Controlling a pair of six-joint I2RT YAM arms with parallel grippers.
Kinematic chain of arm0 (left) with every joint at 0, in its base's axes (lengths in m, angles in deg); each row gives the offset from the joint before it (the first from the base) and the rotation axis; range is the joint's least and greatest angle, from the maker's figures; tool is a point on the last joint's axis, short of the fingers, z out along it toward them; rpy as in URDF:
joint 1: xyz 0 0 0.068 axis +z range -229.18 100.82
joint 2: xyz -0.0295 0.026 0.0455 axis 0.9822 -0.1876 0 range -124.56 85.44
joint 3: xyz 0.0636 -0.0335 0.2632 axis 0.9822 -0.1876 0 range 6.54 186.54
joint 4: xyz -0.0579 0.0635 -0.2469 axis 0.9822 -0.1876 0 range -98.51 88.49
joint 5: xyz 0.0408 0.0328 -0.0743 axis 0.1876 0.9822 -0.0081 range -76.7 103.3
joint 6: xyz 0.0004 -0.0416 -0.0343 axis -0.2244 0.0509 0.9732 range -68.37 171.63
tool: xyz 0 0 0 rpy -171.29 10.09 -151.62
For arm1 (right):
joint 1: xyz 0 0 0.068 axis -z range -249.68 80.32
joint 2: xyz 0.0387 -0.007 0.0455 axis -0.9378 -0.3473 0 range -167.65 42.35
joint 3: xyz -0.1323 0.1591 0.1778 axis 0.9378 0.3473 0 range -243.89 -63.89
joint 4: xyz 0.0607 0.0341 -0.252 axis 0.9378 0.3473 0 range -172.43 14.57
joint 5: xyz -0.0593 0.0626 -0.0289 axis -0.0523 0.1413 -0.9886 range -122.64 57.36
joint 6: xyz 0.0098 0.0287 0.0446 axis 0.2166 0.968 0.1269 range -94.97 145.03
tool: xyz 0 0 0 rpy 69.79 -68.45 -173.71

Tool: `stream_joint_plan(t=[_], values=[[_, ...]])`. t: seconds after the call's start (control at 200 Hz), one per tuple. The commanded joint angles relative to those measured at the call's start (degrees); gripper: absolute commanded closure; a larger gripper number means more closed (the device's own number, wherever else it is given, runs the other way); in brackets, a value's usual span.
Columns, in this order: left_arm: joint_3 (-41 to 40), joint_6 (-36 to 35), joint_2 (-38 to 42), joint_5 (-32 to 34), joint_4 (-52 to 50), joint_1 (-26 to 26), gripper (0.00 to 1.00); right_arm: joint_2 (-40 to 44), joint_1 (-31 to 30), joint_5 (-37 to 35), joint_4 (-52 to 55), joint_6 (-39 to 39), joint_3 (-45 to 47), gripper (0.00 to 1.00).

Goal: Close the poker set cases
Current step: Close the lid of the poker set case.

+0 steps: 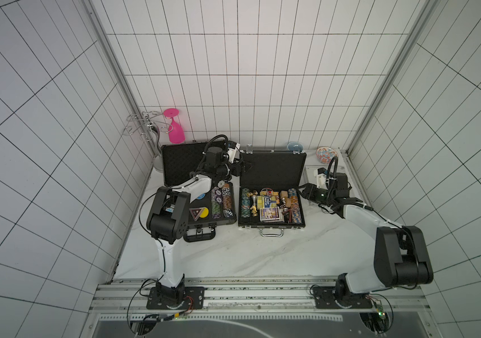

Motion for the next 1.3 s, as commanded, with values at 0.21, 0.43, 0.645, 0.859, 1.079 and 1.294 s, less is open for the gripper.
stream_joint_plan(t=[0.21, 0.43, 0.645, 0.859, 1.079, 1.294], values=[[-6.0, -2.2, 5.6, -1.4, 1.9, -1.4, 0.18, -0.4, -1.4, -0.5, -15.5, 15.8, 7.6, 0.53], [-11.6, -0.4, 8.5, 0.2, 4.9, -1.8, 0.18, -1.9, -1.4, 0.0, -21.2, 21.6, 9.8, 0.54], [-15.7, -0.7, 9.6, 2.9, 5.1, -2.8, 0.18, -3.2, -1.4, -0.1, -24.0, 24.0, 11.5, 0.54], [-21.1, 0.1, 13.1, 5.3, 4.7, -3.5, 0.18, -4.5, -1.1, 0.6, -27.7, 26.3, 13.1, 0.55], [-26.0, 0.9, 16.4, 7.3, 4.7, -3.7, 0.18, -4.4, -0.7, 1.1, -29.4, 27.0, 13.7, 0.55], [-30.9, 2.3, 19.7, 10.6, 4.6, -6.2, 0.19, -4.1, -0.6, 1.7, -29.9, 27.3, 13.9, 0.55]])
